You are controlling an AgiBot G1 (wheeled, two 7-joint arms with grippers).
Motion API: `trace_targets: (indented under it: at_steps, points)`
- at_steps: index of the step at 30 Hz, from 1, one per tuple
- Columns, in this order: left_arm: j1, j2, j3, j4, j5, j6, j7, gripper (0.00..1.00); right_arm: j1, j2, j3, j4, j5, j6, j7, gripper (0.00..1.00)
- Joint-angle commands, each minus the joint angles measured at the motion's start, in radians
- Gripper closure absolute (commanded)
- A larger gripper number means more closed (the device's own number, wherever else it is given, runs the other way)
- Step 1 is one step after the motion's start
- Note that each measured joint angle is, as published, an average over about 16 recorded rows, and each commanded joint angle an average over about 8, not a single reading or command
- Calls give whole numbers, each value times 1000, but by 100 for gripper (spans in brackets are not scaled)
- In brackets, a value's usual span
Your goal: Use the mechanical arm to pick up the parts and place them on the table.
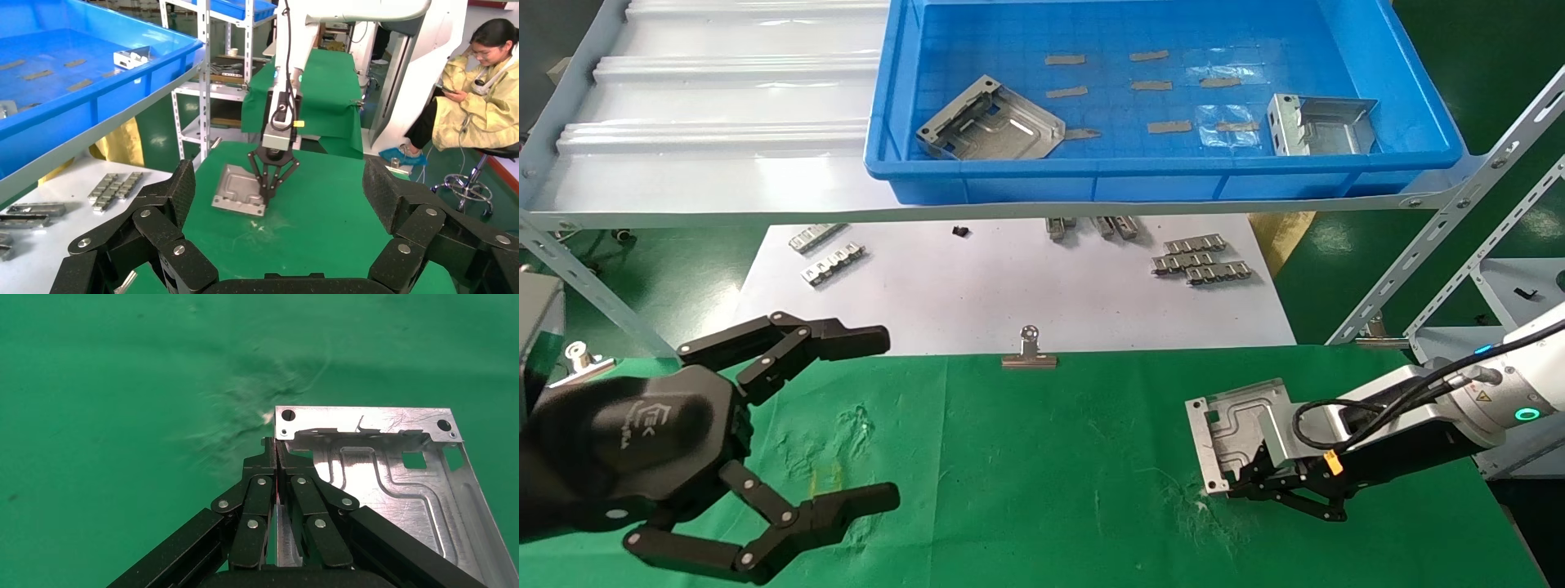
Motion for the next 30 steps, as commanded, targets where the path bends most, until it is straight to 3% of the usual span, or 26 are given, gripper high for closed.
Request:
trace_targets:
  at_steps: [1, 5, 7, 13, 15, 22, 30]
  points:
    - [0, 0, 0, 0, 0, 0, 0, 0, -11, -12, 7, -33, 10, 11, -20, 100]
    - [0, 0, 0, 0, 0, 0, 0, 0, -27, -28, 14, -76, 20, 16, -43, 100]
    - [0, 0, 0, 0, 0, 0, 0, 0, -33, -34, 15, -96, 23, 22, -51, 91]
    - [0, 0, 0, 0, 0, 0, 0, 0, -49, -49, 17, -140, 23, 56, -77, 19]
    - [0, 0, 0, 0, 0, 0, 0, 0, -52, -53, 16, -149, 22, 72, -88, 3]
    - [0, 0, 0, 0, 0, 0, 0, 0, -47, -63, 11, -163, 13, 99, -123, 0]
    - [0, 0, 0, 0, 0, 0, 0, 0, 4, -47, 17, -150, 23, -13, -138, 0]
